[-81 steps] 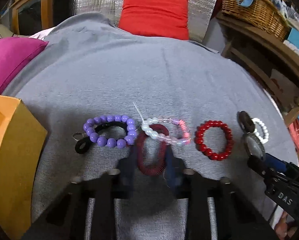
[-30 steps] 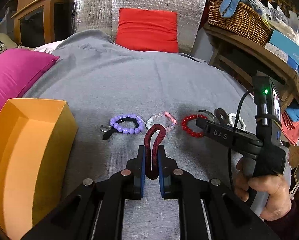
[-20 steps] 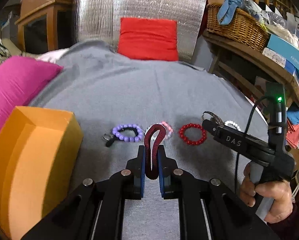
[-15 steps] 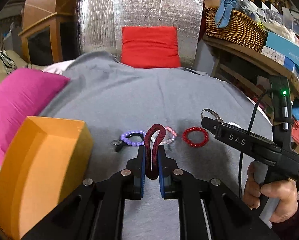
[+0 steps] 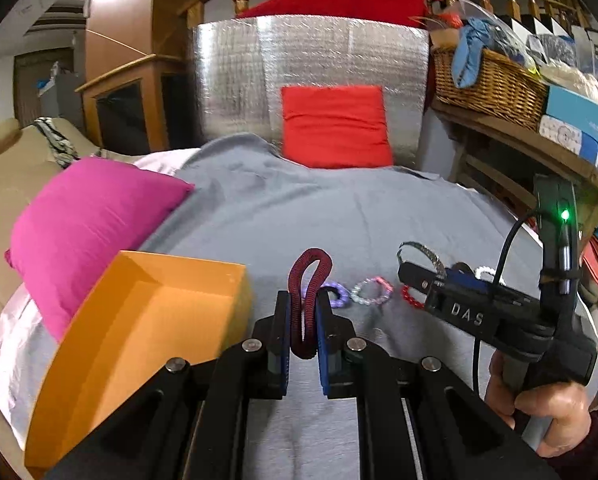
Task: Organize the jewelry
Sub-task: 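Carry both items over the orange box and open both tools to drop them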
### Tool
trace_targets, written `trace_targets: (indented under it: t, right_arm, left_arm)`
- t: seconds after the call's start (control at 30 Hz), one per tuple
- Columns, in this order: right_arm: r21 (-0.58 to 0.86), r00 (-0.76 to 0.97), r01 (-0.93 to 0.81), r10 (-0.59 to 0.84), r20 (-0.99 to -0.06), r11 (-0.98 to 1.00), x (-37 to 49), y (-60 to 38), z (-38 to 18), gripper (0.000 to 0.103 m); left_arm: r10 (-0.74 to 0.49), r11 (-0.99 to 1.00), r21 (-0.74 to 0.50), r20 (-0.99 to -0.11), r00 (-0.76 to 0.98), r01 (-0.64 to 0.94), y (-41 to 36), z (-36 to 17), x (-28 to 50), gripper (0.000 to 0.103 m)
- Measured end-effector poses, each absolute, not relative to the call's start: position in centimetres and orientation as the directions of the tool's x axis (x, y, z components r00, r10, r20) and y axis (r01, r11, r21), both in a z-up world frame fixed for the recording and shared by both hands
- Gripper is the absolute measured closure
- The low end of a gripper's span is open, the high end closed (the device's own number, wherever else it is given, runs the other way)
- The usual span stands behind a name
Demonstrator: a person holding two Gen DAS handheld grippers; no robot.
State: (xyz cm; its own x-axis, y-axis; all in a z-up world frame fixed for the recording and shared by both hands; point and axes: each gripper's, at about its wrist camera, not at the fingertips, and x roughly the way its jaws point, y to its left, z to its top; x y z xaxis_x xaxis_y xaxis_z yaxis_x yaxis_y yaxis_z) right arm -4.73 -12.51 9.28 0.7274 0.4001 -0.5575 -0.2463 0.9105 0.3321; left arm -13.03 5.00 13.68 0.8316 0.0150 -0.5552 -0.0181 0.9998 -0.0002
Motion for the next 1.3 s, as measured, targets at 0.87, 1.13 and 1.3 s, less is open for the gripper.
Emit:
trace_targets:
  t: [0.87,1.13,1.3]
  right_arm:
    - [0.239,0.369,-0.516,0.466,-0.804,0.822,-1.3,13.9,8.8,0.04]
    - [0.245,0.289,-0.447,0.398,-0.871,0.86,1.5,15.5,6.6,0.039]
    - [0.324,0.354,-0.446,0.497,-0.792,0.834,0.8,12.8,9.5,0.038]
  left_arm:
    - [0.252,0.748,-0.172,-0.82,0.514,-0.641,26.8,6.0,-12.5,0.091]
    - [0.285,0.717,-0.136,-0.838,0.465,-0.684,27.3,5.6,-10.4,0.072]
    - [0.388,0.725,-0.083,-0.772,0.504,-0.684,26.1,7.7,-10.7,0.047]
